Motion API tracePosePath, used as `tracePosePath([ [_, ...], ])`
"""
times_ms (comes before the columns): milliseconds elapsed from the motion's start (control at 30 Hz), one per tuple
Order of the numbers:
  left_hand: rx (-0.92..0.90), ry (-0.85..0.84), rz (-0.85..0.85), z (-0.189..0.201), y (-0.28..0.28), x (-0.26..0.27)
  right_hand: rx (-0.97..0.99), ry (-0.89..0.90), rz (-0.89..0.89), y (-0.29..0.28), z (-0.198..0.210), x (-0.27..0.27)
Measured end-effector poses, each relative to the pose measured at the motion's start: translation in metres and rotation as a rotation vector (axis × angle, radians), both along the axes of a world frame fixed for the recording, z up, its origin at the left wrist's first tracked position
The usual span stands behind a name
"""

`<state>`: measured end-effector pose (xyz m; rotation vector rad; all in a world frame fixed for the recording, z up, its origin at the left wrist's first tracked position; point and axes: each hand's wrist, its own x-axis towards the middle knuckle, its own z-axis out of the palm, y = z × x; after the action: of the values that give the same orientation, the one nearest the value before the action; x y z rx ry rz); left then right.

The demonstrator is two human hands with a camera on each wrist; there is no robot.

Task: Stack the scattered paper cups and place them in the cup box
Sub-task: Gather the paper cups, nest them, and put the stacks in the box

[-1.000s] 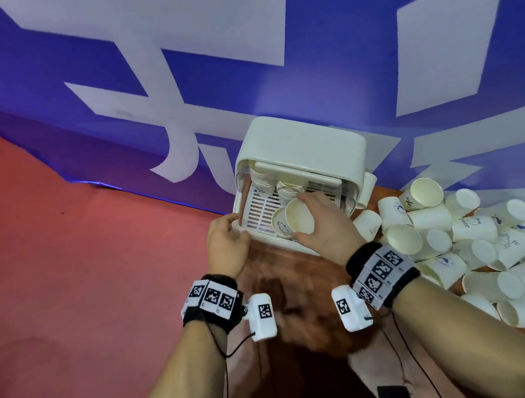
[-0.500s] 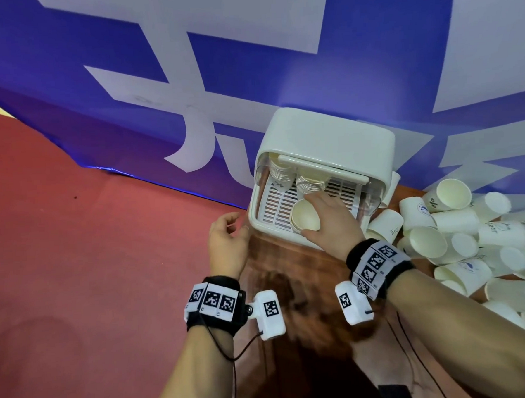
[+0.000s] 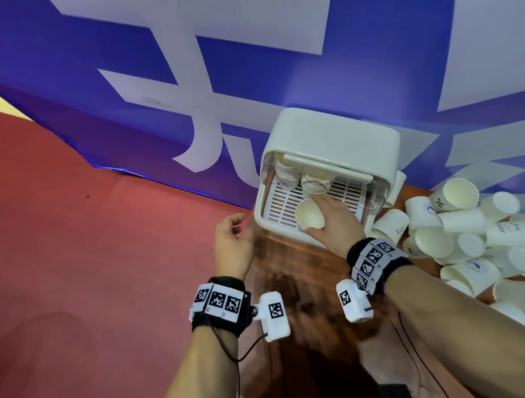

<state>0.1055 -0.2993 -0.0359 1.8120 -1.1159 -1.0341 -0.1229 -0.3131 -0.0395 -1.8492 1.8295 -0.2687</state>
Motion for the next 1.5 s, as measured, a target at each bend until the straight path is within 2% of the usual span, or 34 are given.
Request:
tracePosePath([
  [333,-0.035,0.01,-0.088,0.03,0.017,-0.052,-0.099,-0.244,-0.067,0.043,0.027,-0.04],
  [467,-0.024,0.012,-0.141,0.041,0.034,-0.09,-0.114,-0.301,-0.109,0.075,0.038,-0.079],
  [833,-0.051,0.008,-0.357,0.063,0.092,-0.228,-0.157,-0.347,-0.409,0.182,0.066,-0.21],
  [1000,-0.018,0.024,-0.451,0.06,0.125,-0.287,-0.112,-0.249,-0.521,0.234,0.056,-0.272],
  [1133,0.0,-0.001,-0.462,0.055,0.156,-0.316,-0.009,-0.254,-0.579,0.268,0.043,-0.306],
  [1300,0.017,-0.079,-0.459,0.051,0.183,-0.333,0.119,-0.328,-0.584,0.296,0.028,-0.325],
  [1500,0.006,-0.078,-0.412,0.044,0.201,-0.336,0.218,-0.454,-0.59,0.3,0.009,-0.328],
])
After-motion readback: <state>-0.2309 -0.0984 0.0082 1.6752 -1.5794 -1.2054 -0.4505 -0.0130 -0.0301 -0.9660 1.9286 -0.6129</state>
